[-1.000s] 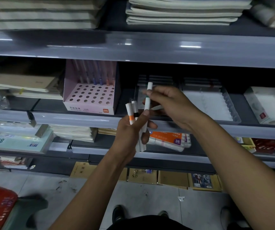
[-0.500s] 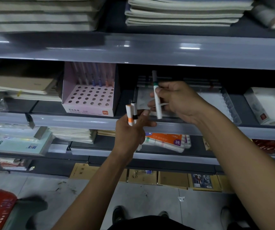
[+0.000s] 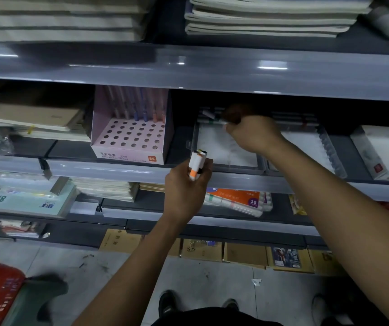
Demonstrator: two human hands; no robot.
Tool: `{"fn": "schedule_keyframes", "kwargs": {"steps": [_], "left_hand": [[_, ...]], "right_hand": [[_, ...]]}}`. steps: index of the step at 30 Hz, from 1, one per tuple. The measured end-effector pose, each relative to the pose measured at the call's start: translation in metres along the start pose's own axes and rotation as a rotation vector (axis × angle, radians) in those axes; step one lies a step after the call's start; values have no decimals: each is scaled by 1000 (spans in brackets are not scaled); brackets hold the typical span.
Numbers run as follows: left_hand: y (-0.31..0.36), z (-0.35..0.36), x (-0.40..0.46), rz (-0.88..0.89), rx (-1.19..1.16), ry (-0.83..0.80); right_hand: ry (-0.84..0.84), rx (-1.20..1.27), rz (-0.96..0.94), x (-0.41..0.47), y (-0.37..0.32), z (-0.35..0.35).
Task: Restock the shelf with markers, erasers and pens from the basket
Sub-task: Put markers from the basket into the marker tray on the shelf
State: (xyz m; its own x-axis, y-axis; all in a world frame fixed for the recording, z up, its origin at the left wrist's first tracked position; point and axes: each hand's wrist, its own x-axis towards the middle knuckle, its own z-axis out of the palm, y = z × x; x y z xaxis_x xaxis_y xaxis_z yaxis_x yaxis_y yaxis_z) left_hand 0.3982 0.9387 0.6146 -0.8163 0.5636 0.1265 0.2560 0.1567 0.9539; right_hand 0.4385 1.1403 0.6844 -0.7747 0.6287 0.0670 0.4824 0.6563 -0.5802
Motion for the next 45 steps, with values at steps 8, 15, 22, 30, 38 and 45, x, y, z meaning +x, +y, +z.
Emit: {"fn": "schedule_keyframes", "kwargs": {"steps": [8, 15, 22, 30, 38, 45], "left_hand": [[-5, 2, -1, -12, 27, 0], [-5, 2, 0, 14, 16, -8], [-5, 2, -1, 34, 16, 8], [-4, 2, -1, 36, 28, 6], [-3, 2, -2, 38, 37, 6], [-1, 2, -4, 24, 47, 3]], "right_hand": [[44, -115, 3, 23, 0, 26], [110, -157, 5, 23, 4, 39], [197, -294, -52, 9, 4, 32], [223, -435, -111, 2, -4, 35], [124, -577, -157, -2, -11, 33], [86, -628, -204, -7, -20, 28]]}}
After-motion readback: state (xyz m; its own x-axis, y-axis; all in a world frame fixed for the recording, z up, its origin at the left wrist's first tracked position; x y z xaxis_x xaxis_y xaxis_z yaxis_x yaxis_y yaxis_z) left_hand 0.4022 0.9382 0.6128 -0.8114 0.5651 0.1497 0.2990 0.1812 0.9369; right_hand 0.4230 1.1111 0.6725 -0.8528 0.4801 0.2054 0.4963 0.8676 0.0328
